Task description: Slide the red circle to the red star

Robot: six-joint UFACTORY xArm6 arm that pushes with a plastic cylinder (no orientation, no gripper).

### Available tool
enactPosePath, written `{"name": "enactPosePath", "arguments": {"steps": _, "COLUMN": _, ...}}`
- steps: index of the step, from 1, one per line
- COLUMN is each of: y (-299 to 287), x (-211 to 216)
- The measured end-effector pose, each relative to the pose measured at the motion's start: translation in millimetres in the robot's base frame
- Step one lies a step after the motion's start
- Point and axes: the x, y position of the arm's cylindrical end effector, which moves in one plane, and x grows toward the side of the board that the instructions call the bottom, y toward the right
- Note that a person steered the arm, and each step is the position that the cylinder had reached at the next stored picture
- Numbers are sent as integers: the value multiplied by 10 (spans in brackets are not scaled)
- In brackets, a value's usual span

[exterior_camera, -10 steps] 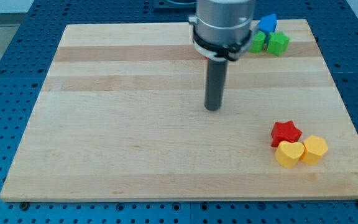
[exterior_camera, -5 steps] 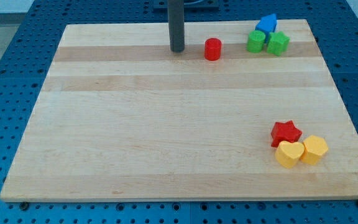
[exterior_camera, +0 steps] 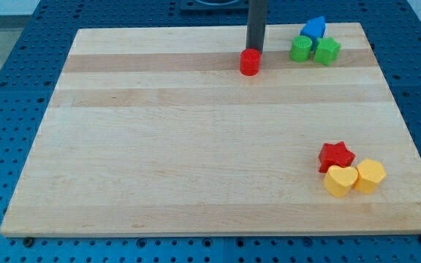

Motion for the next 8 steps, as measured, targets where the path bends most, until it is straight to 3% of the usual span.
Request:
{"name": "enactPosePath", "arguments": {"steps": 2, "y": -25, "x": 350}}
{"name": "enactPosePath", "arguments": {"steps": 5, "y": -645, "x": 357}}
{"name": "enactPosePath", "arguments": {"steps": 8, "y": -593, "x": 541}}
